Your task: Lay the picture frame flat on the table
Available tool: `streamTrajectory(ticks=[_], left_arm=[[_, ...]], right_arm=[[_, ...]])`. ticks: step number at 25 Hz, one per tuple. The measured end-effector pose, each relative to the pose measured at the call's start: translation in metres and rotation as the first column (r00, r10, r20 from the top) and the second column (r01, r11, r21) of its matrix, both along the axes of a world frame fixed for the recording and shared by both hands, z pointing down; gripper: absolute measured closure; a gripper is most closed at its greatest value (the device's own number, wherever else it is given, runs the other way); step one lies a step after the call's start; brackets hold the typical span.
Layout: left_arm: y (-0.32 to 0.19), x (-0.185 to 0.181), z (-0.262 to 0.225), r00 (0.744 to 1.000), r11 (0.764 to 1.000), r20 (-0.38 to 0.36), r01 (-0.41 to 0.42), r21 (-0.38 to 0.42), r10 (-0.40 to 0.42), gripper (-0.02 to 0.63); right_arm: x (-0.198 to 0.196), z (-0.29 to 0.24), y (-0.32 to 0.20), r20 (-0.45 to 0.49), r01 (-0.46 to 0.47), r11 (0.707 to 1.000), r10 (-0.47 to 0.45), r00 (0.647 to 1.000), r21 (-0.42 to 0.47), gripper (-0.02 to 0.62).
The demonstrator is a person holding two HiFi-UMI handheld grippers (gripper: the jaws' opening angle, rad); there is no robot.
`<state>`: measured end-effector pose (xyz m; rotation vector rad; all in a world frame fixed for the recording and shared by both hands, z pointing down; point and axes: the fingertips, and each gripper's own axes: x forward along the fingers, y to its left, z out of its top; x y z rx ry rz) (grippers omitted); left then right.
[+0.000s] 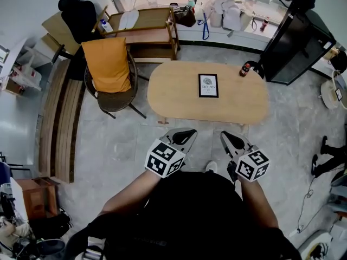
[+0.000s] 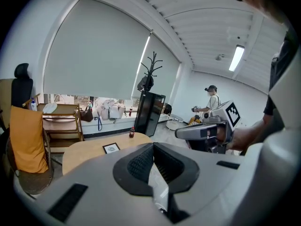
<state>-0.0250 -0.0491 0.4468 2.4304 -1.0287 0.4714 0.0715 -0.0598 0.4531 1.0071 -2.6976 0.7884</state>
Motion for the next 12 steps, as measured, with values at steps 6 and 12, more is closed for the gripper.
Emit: streamTrajectory(ticks=[6, 12], left_arm=[[-0.002, -0.007, -0.003, 1.000, 1.000, 0.000, 0.010, 0.003, -0.010, 0.601], [0.001, -0.013, -0.004, 1.000, 1.000, -0.003, 0.019, 0.004, -0.019, 0.601]], right_arm=[[-0.006, 0.001, 0.002, -0.009, 0.011, 1.000, -0.011, 1.000, -0.005, 0.594], [-0.012, 0.001, 0.006, -0.012, 0.015, 1.000, -0.015, 1.000, -0.006, 0.594]])
